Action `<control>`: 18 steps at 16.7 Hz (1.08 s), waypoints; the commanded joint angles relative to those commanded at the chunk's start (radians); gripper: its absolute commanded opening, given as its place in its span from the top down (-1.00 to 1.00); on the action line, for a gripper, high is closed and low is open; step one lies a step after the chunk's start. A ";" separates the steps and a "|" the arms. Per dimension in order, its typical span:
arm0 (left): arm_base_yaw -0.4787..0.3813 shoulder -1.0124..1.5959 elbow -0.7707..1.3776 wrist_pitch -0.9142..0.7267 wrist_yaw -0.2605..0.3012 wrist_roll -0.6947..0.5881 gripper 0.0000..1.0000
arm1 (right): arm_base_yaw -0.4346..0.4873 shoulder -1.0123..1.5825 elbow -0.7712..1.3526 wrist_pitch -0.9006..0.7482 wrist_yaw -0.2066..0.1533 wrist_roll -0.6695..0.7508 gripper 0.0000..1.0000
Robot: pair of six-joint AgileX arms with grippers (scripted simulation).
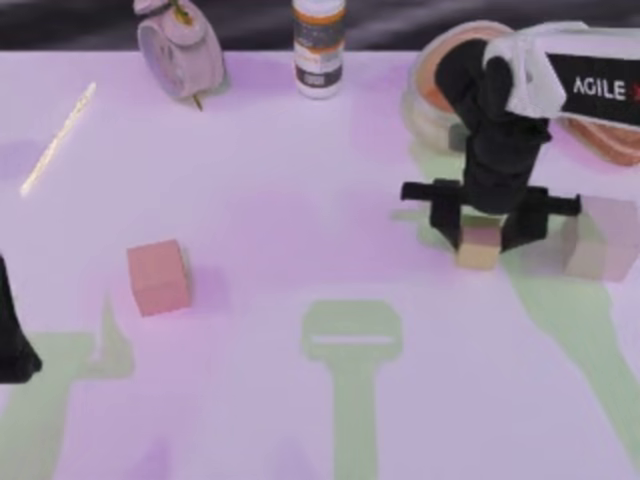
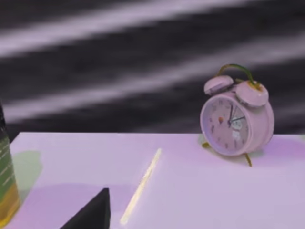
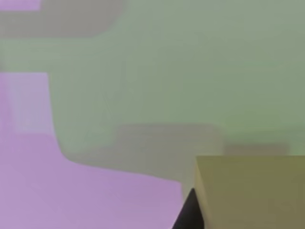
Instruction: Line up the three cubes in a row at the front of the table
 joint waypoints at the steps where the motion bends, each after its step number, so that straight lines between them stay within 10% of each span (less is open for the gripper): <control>1: 0.000 0.000 0.000 0.000 0.000 0.000 -1.00 | 0.000 -0.010 0.020 -0.030 0.000 0.001 1.00; 12: 0.000 0.000 0.000 0.000 0.000 0.000 -1.00 | 0.013 -0.079 0.100 -0.179 -0.001 0.004 1.00; 18: 0.000 0.000 0.000 0.000 0.000 0.000 -1.00 | 0.166 -0.289 -0.175 -0.118 0.002 0.102 1.00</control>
